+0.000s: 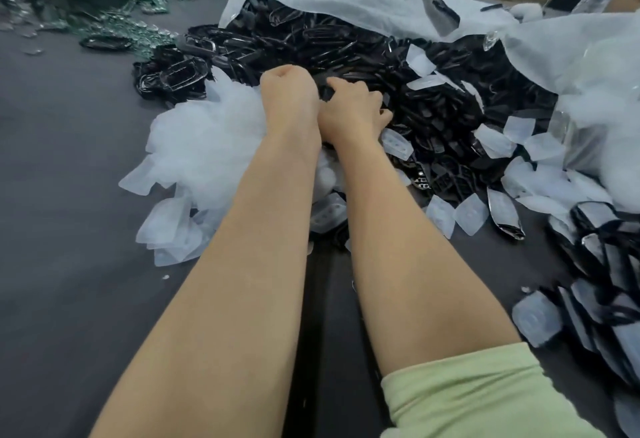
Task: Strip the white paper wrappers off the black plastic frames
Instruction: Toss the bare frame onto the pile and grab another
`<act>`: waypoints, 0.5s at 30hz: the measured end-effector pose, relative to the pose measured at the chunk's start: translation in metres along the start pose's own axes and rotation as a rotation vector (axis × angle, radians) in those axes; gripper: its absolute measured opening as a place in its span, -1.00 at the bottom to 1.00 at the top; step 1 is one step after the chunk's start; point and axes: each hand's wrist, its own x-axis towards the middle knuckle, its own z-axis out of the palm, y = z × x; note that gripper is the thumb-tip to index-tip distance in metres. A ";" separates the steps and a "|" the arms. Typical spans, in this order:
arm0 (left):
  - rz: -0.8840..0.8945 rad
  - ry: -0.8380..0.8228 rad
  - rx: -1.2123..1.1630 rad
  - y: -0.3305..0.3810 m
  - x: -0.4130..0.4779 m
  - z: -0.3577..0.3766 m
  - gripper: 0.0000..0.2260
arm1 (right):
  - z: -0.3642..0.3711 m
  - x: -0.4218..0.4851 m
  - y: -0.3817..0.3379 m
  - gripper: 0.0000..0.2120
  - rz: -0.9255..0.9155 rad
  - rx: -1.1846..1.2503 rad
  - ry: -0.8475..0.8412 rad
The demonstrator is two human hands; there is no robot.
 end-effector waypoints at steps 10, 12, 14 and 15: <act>-0.137 -0.050 -0.352 0.024 0.006 -0.015 -0.87 | -0.016 -0.002 0.008 -0.68 0.193 0.000 0.104; -0.116 -0.061 -0.372 0.026 0.004 -0.014 -0.87 | -0.015 -0.002 0.004 -0.71 0.089 0.059 0.207; -0.098 -0.056 -0.376 0.027 0.003 -0.012 -0.88 | -0.011 0.000 -0.006 -0.67 -0.072 0.200 0.233; -0.098 -0.047 -0.372 0.027 0.003 -0.011 -0.88 | -0.009 0.001 -0.011 -0.64 -0.129 0.252 0.208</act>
